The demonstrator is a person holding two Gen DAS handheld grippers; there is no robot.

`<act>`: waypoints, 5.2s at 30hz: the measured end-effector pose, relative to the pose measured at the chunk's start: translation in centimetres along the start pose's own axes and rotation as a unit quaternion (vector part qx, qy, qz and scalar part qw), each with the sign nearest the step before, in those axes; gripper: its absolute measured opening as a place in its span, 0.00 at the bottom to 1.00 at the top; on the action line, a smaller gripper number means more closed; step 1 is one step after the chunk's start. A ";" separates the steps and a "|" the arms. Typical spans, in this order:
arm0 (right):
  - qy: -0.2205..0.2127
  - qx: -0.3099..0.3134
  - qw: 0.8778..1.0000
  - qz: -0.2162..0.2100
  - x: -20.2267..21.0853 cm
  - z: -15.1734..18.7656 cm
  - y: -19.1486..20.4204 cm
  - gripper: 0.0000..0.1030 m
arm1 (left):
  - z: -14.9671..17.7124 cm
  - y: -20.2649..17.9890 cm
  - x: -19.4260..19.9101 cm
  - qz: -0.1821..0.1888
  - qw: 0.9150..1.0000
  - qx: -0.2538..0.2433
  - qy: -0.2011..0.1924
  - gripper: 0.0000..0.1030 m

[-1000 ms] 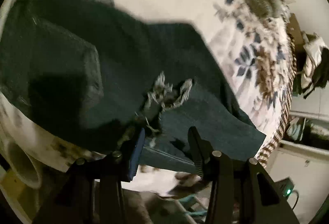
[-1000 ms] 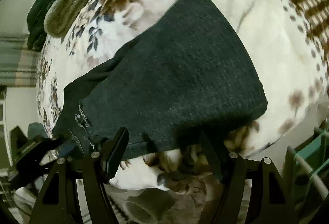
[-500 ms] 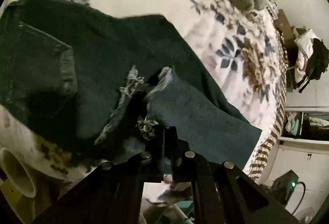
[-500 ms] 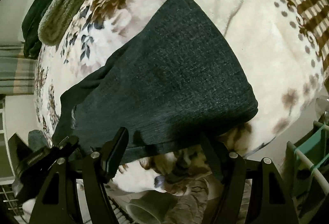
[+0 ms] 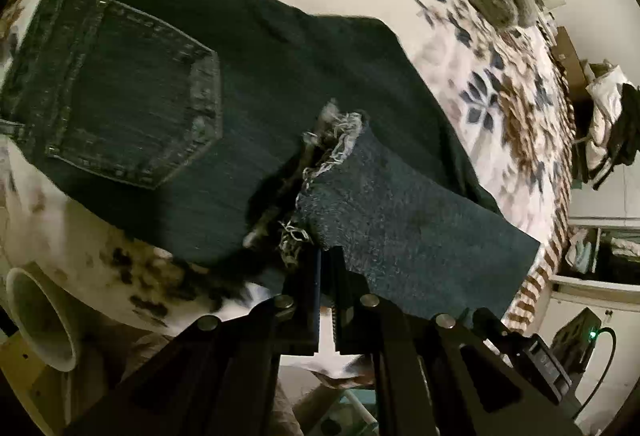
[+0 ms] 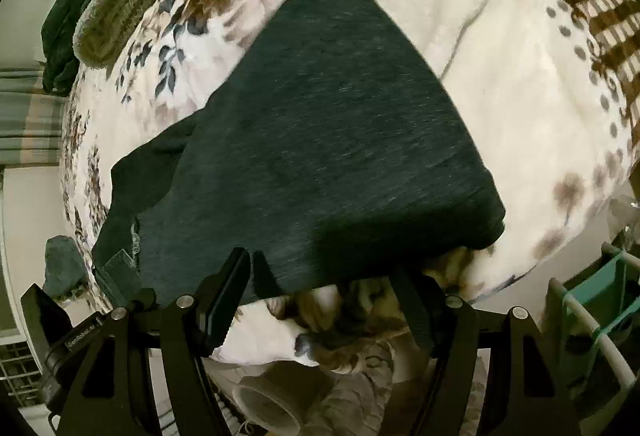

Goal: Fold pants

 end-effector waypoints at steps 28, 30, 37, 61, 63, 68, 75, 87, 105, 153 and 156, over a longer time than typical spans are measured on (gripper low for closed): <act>0.018 0.010 0.999 0.049 -0.7 -0.9 -0.7 0.72 | 0.1 -2.4 -6.2 0.010 0.993 -0.105 0.057 0.00; 0.017 0.024 0.996 0.078 -0.7 -0.9 -1.0 0.75 | -0.1 -1.3 -5.5 -0.009 0.993 -0.109 0.041 0.00; 0.008 0.074 0.986 0.149 -1.9 -1.1 -0.2 0.91 | -0.8 0.8 -4.4 -0.011 0.996 -0.082 0.043 0.00; -0.016 0.179 0.980 0.089 -1.1 2.6 17.2 0.91 | -6.6 21.5 1.1 0.079 0.918 0.364 -0.132 0.64; -0.009 0.187 0.979 0.085 -1.9 3.2 18.5 0.91 | -7.2 22.4 0.2 0.091 0.910 0.379 -0.143 0.64; 0.008 0.197 0.977 0.082 -3.4 5.2 19.8 0.91 | -9.0 23.2 -0.4 0.102 0.893 0.407 -0.161 0.64; 0.021 0.197 0.976 0.091 -4.5 7.1 19.2 0.91 | -10.6 22.9 0.6 0.088 0.913 0.353 -0.187 0.25; -0.016 0.167 0.981 0.097 -2.3 2.9 14.0 0.91 | -11.4 10.6 11.7 0.088 0.956 0.110 -0.257 0.22; -0.041 0.045 0.994 0.092 5.6 -5.4 -3.4 0.91 | 4.1 -16.2 -2.0 0.085 0.978 -0.184 -0.038 0.26; -0.065 0.099 0.992 -0.031 5.3 -9.2 4.0 0.10 | -5.6 -6.5 0.3 -0.066 0.979 -0.171 -0.094 0.85; -0.068 0.081 0.994 -0.012 6.3 -10.4 0.7 0.10 | -5.4 -6.8 -0.2 -0.061 0.981 -0.166 -0.086 0.85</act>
Point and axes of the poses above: each gripper's, at about its wrist camera, not at the fingertips, and x roughly against the way its jaws point, y to its left, z to its underside, the point moved 10 cm from there along -x, roughly the way its jaws point, and after that the axes turned 13 degrees about -y, right-handed, at the moved point
